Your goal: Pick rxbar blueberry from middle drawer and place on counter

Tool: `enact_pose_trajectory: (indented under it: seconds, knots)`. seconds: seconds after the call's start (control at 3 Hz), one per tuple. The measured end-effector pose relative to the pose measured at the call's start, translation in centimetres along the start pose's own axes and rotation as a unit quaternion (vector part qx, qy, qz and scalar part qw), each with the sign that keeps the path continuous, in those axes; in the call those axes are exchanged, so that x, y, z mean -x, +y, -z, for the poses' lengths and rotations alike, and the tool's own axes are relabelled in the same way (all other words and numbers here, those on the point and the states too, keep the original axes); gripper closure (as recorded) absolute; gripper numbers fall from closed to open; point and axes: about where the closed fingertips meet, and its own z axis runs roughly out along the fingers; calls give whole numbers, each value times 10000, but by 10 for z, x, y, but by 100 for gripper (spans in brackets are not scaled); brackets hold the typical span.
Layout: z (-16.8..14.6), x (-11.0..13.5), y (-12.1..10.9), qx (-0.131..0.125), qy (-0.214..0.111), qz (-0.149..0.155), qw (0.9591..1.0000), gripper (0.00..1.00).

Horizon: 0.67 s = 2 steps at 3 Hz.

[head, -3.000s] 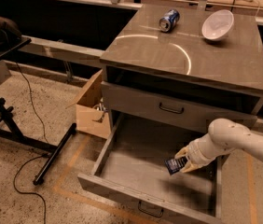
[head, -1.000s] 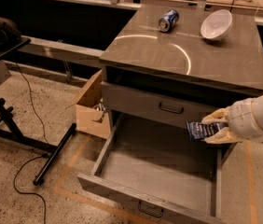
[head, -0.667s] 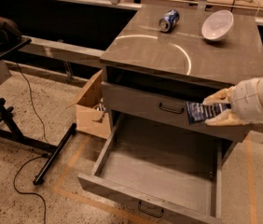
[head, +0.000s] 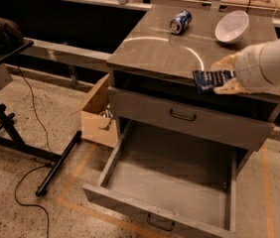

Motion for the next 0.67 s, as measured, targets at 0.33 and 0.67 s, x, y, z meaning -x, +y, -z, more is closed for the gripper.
enact_pose_trajectory:
  seconds: [0.33, 0.67]
  knots:
    - [-25, -13, -58, -538, 282, 567, 9965, 100]
    - [-47, -24, -91, -840, 247, 681, 9938, 100]
